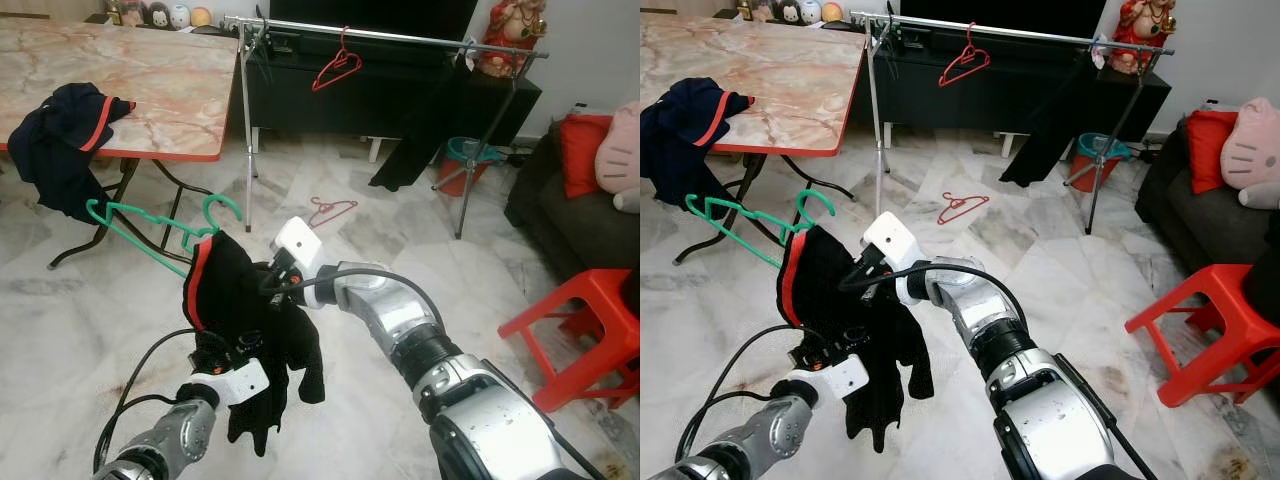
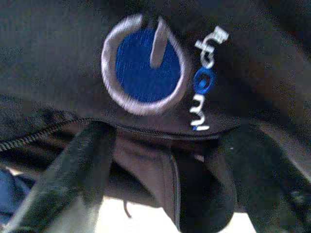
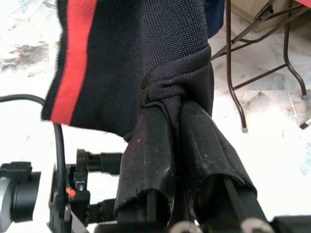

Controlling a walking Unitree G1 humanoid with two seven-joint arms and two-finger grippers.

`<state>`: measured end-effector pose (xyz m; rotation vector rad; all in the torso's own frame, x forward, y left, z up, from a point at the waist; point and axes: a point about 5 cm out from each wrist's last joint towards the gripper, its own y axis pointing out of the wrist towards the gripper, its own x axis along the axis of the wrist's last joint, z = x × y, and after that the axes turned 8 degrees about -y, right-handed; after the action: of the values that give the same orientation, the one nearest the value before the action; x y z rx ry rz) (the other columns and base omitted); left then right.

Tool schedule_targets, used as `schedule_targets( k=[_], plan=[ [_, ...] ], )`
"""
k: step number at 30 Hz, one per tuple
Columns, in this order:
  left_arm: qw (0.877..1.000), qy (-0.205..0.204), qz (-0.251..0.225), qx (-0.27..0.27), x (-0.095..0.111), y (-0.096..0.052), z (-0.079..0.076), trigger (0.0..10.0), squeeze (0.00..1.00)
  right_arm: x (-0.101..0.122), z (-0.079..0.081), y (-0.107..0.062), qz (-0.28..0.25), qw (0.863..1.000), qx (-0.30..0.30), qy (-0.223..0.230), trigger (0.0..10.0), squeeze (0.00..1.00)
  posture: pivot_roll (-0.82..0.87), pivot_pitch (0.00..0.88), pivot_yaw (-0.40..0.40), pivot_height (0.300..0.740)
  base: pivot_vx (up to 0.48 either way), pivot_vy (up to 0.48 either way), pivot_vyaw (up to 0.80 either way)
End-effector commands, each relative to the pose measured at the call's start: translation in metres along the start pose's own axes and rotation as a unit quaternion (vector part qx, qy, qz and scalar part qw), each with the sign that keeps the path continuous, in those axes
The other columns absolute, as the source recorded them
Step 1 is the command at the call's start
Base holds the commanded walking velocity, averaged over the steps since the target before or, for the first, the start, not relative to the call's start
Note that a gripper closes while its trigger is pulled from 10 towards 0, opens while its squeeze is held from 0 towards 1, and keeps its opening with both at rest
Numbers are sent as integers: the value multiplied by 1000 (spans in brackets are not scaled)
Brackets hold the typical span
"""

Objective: Hang hanger

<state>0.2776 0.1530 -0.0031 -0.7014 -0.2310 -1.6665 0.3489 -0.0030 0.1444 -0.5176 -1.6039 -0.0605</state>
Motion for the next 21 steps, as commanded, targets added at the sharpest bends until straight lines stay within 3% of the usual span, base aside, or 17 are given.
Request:
schedule_targets(
  k=[1, 3, 4, 6, 7, 8, 13, 15, 16, 21],
  plan=[
    [1000, 4, -24, -3, 20, 12, 0, 4667, 0, 15, -2, -1, -24, 1000, 6, -19, 0, 0, -116, 0, -150, 740, 0, 0, 0],
    [1000, 5, -21, -5, 23, 13, -2, 5020, 0, 15, -1, 0, -24, 999, 10, -21, 0, 0, -116, 0, -150, 740, 0, 0, 0],
    [1000, 4, -15, -6, 24, 13, -4, 6235, 0, 16, 1, 0, -26, 999, 16, -23, 0, 0, -119, 0, -151, 740, 0, 0, 0],
    [1000, 3, 5, -8, 23, 13, -7, 7647, 0, 16, 3, 0, -28, 999, 24, -25, 0, 0, -121, 0, -152, 740, 0, 0, 0],
    [1000, 2, 13, -7, 22, 13, -8, 9569, 0, 16, 4, -1, -28, 999, 26, -26, 0, 0, -121, 0, -152, 740, 0, 0, 0],
    [1000, 2, 24, -5, 22, 13, -9, 10000, 0, 16, 5, -1, -28, 999, 29, -27, 0, 0, -121, 0, -152, 740, 0, 0, 0],
    [999, 13, 50, -3, 20, 13, -12, 10000, 0, 15, 5, -2, -26, 999, 31, -28, 0, 0, -124, 0, -153, 740, 0, 0, 0],
    [994, 27, 101, -6, 9, 12, -11, 10000, 0, 13, 6, -3, -24, 999, 33, -28, 0, 0, -124, 0, -153, 740, 0, 0, 0],
    [994, 27, 101, -6, 9, 12, -11, 10000, 0, 13, 6, -3, -24, 999, 33, -28, 0, 0, -124, 0, -153, 740, 0, 0, 0],
    [981, 48, 186, 16, -37, -2, 19, 10000, 0, 13, 7, -4, -23, 999, 34, -28, 0, 0, -124, 0, -153, 740, 0, 0, 0]
  ],
)
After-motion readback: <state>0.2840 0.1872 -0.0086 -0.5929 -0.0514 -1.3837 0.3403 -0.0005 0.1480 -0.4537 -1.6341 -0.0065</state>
